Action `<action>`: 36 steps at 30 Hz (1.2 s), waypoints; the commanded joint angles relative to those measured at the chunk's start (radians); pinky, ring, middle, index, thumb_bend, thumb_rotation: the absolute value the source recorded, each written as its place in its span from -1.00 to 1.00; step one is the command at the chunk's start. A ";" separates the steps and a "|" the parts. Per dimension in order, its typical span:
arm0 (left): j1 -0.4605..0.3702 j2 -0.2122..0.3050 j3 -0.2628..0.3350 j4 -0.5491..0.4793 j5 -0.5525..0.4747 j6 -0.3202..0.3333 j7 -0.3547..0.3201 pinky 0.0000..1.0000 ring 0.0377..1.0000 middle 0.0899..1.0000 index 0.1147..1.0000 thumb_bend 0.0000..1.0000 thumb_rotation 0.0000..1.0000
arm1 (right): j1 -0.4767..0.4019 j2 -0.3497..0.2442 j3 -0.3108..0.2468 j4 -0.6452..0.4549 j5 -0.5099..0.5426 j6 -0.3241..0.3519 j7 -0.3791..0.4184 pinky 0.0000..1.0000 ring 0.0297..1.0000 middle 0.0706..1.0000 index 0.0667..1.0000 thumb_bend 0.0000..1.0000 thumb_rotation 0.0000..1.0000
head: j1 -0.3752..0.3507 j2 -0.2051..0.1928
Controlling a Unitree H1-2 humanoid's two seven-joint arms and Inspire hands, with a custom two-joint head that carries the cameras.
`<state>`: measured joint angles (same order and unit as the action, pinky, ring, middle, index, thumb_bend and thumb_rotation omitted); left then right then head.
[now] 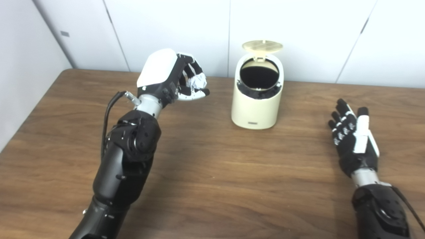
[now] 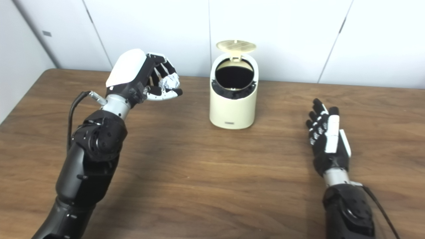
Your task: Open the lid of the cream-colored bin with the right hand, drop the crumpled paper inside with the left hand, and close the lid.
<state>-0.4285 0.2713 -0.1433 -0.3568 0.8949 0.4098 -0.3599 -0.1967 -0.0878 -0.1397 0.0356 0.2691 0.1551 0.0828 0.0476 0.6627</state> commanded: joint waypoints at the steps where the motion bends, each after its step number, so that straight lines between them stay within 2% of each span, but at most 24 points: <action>1: -0.049 0.002 -0.005 -0.003 0.008 -0.025 0.032 -0.45 -0.29 -0.16 -0.05 -0.07 -1.00 | -0.016 0.004 0.007 -0.025 -0.009 -0.036 0.003 1.00 1.00 1.00 0.90 0.17 1.00 | -0.001 -0.003; 10: -0.052 -0.042 -0.049 0.028 0.029 -0.059 0.100 -0.43 -0.28 -0.17 -0.10 -0.07 -1.00 | -0.013 0.018 0.001 -0.010 -0.014 -0.065 -0.006 1.00 1.00 1.00 0.88 0.23 1.00 | -0.020 -0.027; 17: -0.064 -0.065 -0.064 0.051 0.015 -0.079 0.128 -0.45 -0.30 -0.21 -0.09 -0.07 -1.00 | -0.016 0.023 0.003 -0.018 -0.033 -0.090 -0.017 1.00 1.00 0.98 0.88 0.26 1.00 | -0.041 -0.047; 25: -0.076 -0.084 -0.078 0.082 0.019 -0.101 0.165 -0.43 -0.25 -0.17 -0.06 -0.07 -1.00 | -0.018 0.026 0.016 -0.071 -0.048 -0.062 -0.024 1.00 1.00 0.98 0.86 0.29 1.00 | -0.056 -0.061; 31: -0.081 -0.092 -0.092 0.090 0.014 -0.104 0.169 -0.43 -0.27 -0.17 -0.13 -0.06 -1.00 | -0.012 0.029 0.019 -0.080 -0.043 -0.054 -0.028 1.00 1.00 0.98 0.87 0.26 1.00 | -0.061 -0.069; 36: -0.094 -0.107 -0.100 0.112 0.016 -0.107 0.192 -0.41 -0.26 -0.16 -0.07 -0.06 -1.00 | -0.014 0.027 0.013 -0.063 -0.044 -0.071 -0.029 1.00 1.00 0.97 0.87 0.25 1.00 | -0.062 -0.074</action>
<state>-0.4626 0.1691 -0.2433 -0.2377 0.9019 0.3321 -0.2035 -0.1881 -0.0617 -0.1214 -0.0020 0.2234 0.1169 0.0549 -0.0138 0.5875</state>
